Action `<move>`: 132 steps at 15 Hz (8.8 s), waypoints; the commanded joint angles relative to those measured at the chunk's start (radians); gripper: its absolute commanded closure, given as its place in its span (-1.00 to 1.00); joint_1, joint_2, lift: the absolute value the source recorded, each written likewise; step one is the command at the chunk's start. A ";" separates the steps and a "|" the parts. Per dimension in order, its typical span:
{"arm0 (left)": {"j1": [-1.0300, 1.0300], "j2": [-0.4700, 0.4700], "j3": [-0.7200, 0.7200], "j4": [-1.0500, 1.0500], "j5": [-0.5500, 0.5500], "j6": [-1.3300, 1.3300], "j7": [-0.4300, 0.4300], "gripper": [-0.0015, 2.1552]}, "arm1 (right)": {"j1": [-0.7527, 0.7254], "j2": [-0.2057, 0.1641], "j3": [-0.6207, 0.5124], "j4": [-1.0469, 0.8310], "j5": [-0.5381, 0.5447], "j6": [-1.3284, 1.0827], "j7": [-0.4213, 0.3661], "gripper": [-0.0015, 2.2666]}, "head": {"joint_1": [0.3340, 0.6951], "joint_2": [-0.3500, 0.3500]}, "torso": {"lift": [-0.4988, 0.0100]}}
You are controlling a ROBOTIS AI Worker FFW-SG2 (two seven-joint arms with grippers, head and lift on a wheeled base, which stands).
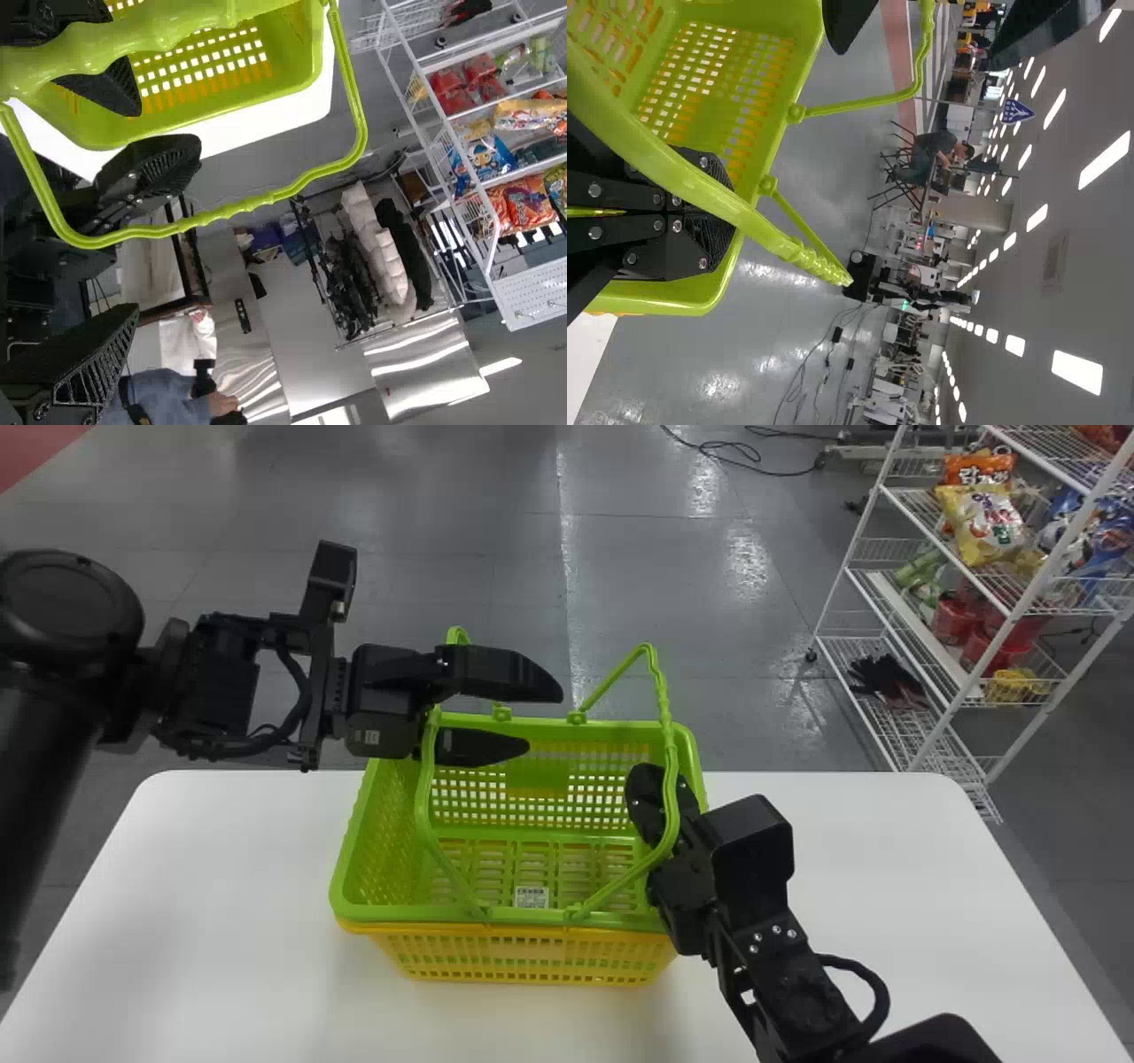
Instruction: Grasp handle with right gripper to insert into left gripper then lift and swing left to center
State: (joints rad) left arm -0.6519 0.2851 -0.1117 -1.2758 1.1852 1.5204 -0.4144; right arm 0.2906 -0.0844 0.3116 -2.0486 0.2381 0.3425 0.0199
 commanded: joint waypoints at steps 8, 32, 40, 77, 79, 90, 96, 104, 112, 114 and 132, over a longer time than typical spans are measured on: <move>-0.054 -0.047 -0.034 0.056 -0.030 -0.015 -0.001 -1.00 | -0.022 0.005 0.083 -0.007 0.029 0.043 -0.003 0.98 | 1.00 -0.09 | 0.60; -0.107 -0.073 -0.019 0.211 0.007 -0.036 -0.043 -1.00 | 0.300 -0.003 -0.129 -0.124 -0.029 -0.309 0.005 0.06 | 1.00 -0.36 | 0.60; -0.167 -0.078 -0.029 0.293 0.091 -0.002 0.037 -0.98 | 0.397 0.005 -0.189 -0.013 -0.083 -0.582 0.003 -0.90 | 1.00 -0.47 | 0.60; -0.683 -0.063 -0.077 0.842 0.404 0.051 0.284 0.71 | 0.423 0.028 -0.238 0.252 -0.209 -0.969 0.015 -0.93 | 0.68 -0.51 | 0.60; -0.681 -0.060 -0.080 0.836 0.406 0.051 0.279 0.75 | 0.421 0.028 -0.236 0.254 -0.210 -0.969 0.015 -0.93 | 0.70 -0.51 | 0.60; -0.746 0.078 -0.160 0.803 0.421 0.051 0.267 0.98 | 0.429 0.029 -0.239 0.263 -0.217 -0.991 0.015 -0.93 | 0.60 -0.39 | 0.60; -0.776 0.364 -0.330 0.745 0.530 0.051 0.224 0.98 | 0.429 0.029 -0.250 0.268 -0.223 -0.994 0.017 -0.93 | 0.56 -0.01 | 0.60; -0.640 0.654 -0.378 0.592 0.617 0.051 0.190 0.98 | 0.424 0.029 -0.308 0.301 -0.273 -1.024 0.040 -0.93 | 0.69 0.43 | 0.60; -0.219 0.862 -0.178 0.388 0.702 0.051 0.170 0.98 | 0.412 0.031 -0.347 0.335 -0.301 -1.040 0.061 -0.93 | 1.00 0.69 | 0.60; -0.089 0.867 -0.088 0.339 0.708 0.051 0.170 0.98 | 0.412 0.031 -0.353 0.340 -0.301 -1.043 0.061 -0.93 | 1.00 0.72 | 0.60; 1.359 0.635 1.020 -0.504 1.031 0.051 0.264 0.98 | 0.420 0.044 -0.376 0.324 -0.290 -1.000 0.061 -0.93 | 1.00 0.64 | 0.60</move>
State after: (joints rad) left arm 0.6627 0.9552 0.8966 -1.7102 2.1965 1.5701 -0.1527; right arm 0.7093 -0.0398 -0.0629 -1.7177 -0.0548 -0.6692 0.0813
